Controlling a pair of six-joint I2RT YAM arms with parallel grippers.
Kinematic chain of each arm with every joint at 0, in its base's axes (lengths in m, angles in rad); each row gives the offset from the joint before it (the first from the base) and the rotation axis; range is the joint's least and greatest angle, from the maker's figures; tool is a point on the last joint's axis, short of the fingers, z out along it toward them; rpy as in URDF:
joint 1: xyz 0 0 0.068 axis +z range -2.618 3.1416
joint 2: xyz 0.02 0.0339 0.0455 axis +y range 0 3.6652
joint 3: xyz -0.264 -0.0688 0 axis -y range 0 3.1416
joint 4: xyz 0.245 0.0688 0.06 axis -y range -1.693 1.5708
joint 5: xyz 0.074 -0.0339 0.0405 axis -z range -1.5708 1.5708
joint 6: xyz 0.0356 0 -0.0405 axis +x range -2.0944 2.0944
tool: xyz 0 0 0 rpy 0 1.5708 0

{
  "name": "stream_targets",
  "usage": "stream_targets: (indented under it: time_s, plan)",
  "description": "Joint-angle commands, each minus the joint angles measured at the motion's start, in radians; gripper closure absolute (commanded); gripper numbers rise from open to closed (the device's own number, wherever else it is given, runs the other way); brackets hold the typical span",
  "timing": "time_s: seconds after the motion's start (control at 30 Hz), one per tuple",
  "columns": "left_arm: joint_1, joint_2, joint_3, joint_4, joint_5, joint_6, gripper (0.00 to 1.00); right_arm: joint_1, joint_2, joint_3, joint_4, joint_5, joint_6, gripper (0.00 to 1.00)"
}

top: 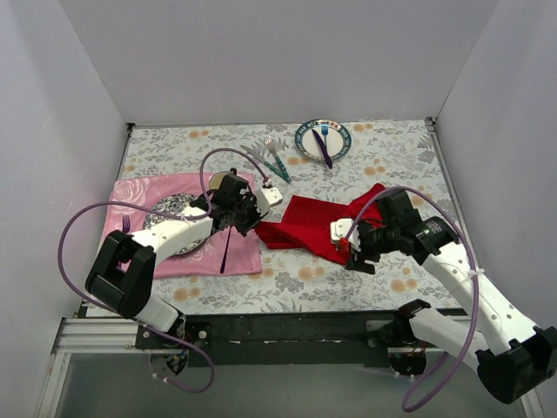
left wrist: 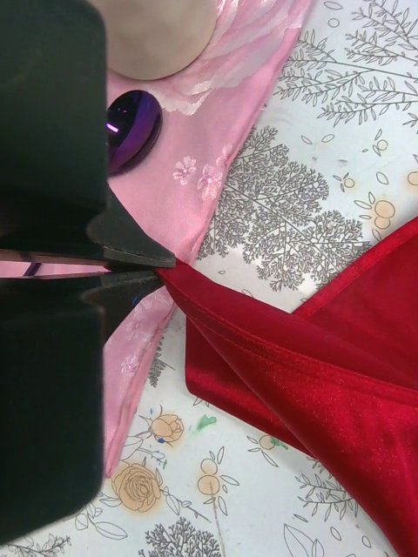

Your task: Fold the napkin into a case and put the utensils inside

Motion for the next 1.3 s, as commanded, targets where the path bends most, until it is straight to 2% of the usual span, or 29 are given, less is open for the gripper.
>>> stream_targets:
  time_s: [0.0, 0.1, 0.2, 0.27, 0.3, 0.33, 0.37, 0.47, 0.53, 0.63, 0.77, 0.87, 0.9, 0.97, 1.03, 1.07, 1.2, 1.27]
  plan:
    - [0.003, -0.007, 0.036, -0.030, -0.008, -0.035, 1.00, 0.014, -0.034, 0.001, 0.009, 0.114, -0.028, 0.16]
    - [0.003, -0.001, 0.036, -0.030, -0.002, -0.035, 1.00, 0.014, -0.036, -0.012, 0.059, 0.171, -0.048, 0.11]
    - [0.003, 0.007, 0.040, -0.030, -0.007, -0.035, 1.00, 0.005, -0.011, -0.004, 0.150, 0.252, 0.009, 0.07]
    - [0.003, 0.004, 0.039, -0.030, -0.008, -0.028, 1.00, -0.074, 0.065, 0.075, 0.124, 0.228, 0.015, 0.07]
    - [0.003, -0.003, 0.036, -0.028, -0.007, -0.022, 1.00, -0.118, 0.102, 0.114, 0.095, 0.167, 0.017, 0.07]
    - [0.003, -0.009, 0.034, -0.025, -0.005, -0.021, 1.00, -0.157, 0.190, 0.152, 0.064, 0.136, 0.006, 0.07]
    - [0.003, -0.021, 0.031, -0.022, -0.002, -0.019, 1.00, -0.229, 0.240, 0.236, -0.013, 0.113, -0.011, 0.11]
    - [0.003, -0.053, 0.023, -0.012, 0.005, -0.018, 1.00, -0.338, 0.422, 0.336, -0.081, 0.084, -0.023, 0.19]
    - [0.003, -0.079, 0.010, 0.002, 0.016, -0.005, 1.00, -0.389, 0.525, 0.415, -0.118, 0.038, 0.026, 0.30]
    - [0.003, -0.144, -0.012, 0.025, 0.051, 0.011, 1.00, -0.445, 0.596, 0.458, -0.114, 0.018, 0.107, 0.44]
    - [0.000, -0.210, -0.033, 0.025, 0.108, 0.066, 1.00, -0.449, 0.604, 0.410, -0.051, 0.025, 0.155, 0.51]
    - [-0.013, -0.266, -0.067, 0.013, 0.148, 0.140, 1.00, -0.448, 0.647, 0.399, -0.058, 0.050, 0.165, 0.49]
    - [-0.021, -0.282, -0.079, 0.012, 0.156, 0.209, 1.00, -0.448, 0.665, 0.407, -0.074, 0.041, 0.162, 0.47]
    - [-0.047, -0.335, -0.125, 0.012, 0.157, 0.284, 1.00, -0.448, 0.708, 0.432, -0.161, -0.011, 0.080, 0.38]
    - [-0.075, -0.378, -0.153, 0.012, 0.150, 0.382, 1.00, -0.446, 0.691, 0.416, -0.175, -0.076, 0.012, 0.32]
    - [-0.082, -0.392, -0.171, 0.012, 0.153, 0.406, 1.00, -0.443, 0.675, 0.381, -0.148, -0.090, -0.053, 0.26]
    - [-0.090, -0.446, -0.185, 0.038, 0.171, 0.439, 1.00, -0.414, 0.590, 0.289, -0.022, -0.128, -0.120, 0.20]
    - [-0.090, -0.479, -0.199, 0.060, 0.209, 0.467, 1.00, -0.380, 0.576, 0.280, -0.014, -0.140, -0.156, 0.19]
